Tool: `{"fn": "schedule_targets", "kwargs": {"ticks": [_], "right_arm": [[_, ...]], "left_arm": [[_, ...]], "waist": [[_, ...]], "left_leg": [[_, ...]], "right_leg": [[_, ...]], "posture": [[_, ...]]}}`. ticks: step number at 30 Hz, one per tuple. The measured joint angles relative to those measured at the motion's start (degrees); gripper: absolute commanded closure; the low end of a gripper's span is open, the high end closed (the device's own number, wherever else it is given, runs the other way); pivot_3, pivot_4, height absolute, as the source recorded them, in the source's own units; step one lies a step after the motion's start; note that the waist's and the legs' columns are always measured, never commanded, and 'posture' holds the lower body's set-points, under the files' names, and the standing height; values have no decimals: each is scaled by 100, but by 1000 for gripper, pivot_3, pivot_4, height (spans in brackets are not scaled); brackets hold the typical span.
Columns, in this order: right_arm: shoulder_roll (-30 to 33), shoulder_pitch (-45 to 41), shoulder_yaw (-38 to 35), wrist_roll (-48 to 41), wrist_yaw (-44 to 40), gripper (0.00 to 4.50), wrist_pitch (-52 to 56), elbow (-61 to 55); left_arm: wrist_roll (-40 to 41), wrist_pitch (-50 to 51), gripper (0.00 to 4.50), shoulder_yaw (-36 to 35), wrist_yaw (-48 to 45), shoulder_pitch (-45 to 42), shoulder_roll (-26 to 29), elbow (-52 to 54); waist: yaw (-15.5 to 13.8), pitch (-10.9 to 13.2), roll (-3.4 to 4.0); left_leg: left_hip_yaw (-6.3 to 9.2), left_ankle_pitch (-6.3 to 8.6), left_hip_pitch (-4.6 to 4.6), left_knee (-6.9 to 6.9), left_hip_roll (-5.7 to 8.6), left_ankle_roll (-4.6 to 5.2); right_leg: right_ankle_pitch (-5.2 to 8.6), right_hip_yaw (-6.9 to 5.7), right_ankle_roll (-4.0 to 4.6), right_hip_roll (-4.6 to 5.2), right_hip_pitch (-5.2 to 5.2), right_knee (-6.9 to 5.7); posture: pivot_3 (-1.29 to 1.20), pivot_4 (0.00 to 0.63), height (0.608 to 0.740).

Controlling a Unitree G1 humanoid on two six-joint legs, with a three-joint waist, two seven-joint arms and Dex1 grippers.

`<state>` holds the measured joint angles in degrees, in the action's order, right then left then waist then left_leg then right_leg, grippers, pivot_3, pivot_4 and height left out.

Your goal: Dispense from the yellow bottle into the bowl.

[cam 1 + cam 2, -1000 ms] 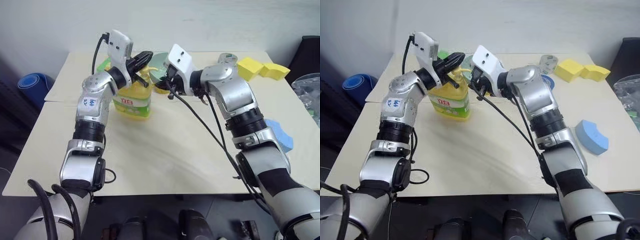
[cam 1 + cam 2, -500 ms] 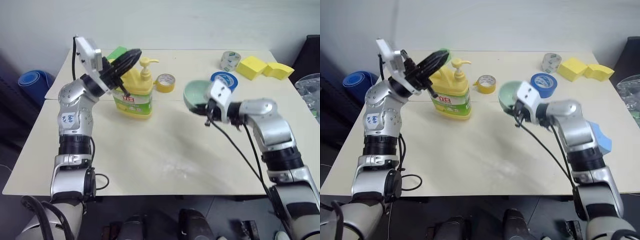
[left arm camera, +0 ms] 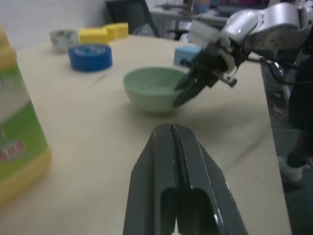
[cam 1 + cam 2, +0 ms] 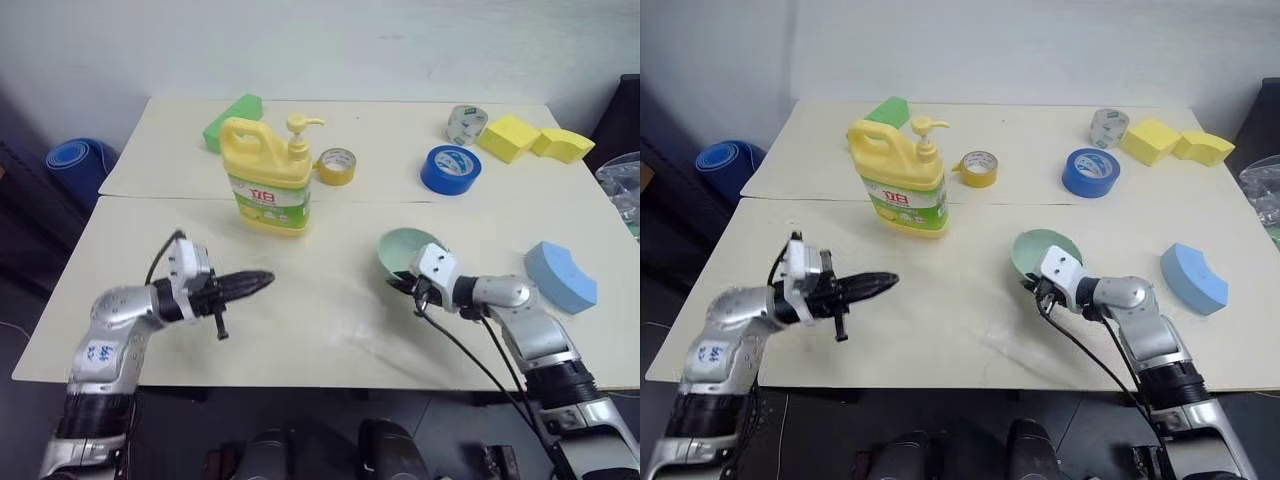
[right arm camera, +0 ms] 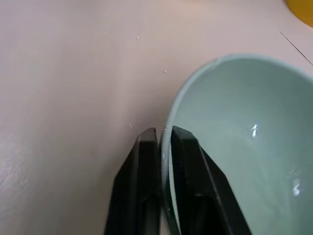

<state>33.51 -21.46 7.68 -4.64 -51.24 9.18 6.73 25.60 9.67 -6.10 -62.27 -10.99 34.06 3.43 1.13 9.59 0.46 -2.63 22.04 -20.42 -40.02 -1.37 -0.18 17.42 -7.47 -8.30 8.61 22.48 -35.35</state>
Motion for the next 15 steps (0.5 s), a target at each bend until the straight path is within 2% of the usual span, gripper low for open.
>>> {"fn": "schedule_targets", "kwargs": {"ticks": [4, 7, 9, 11, 15], "right_arm": [[42, 696, -558, -449, -70, 1581, -373, -648], [245, 1606, -1242, -1161, -438, 525, -687, -1401], [319, 2068, -1575, -1490, -596, 0, -783, -1687], [467, 2752, -1897, -1743, -877, 0, -956, -1951], [597, 3758, -2456, -1679, -1286, 0, -1844, -1441]], "left_arm": [[-342, -513, 2112, -39, -67, 354, 279, -255], [-923, -1261, 1187, -120, 247, 816, 355, -465], [-1136, -1582, 589, -161, 383, 1056, 361, -483], [-1252, -1902, 42, -184, 401, 1424, 431, -410], [-1308, -2213, 12, -272, 554, 1999, 403, -478]], "waist": [[-66, 1, 2], [-130, 1, 2], [-146, 2, -1], [-173, 2, -1], [-207, 4, -4]], "left_leg": [[-5, 0, 1, 4, -1, -1], [-4, 1, 2, 8, -1, -1], [-7, 2, 4, 6, -1, 0], [-14, 4, 12, 9, -2, 1], [-25, 8, 32, 15, -4, 4]], "right_leg": [[0, 1, 0, -1, 0, 6], [0, -5, 0, -3, -10, 27], [0, -3, 0, -3, -15, 31], [0, 3, 0, -3, -20, 34], [0, 8, 1, -4, -42, 56]], "posture": [[0, 150, 740], [0, 150, 740], [0, 150, 740], [0, 150, 740], [0, 150, 740]]}}
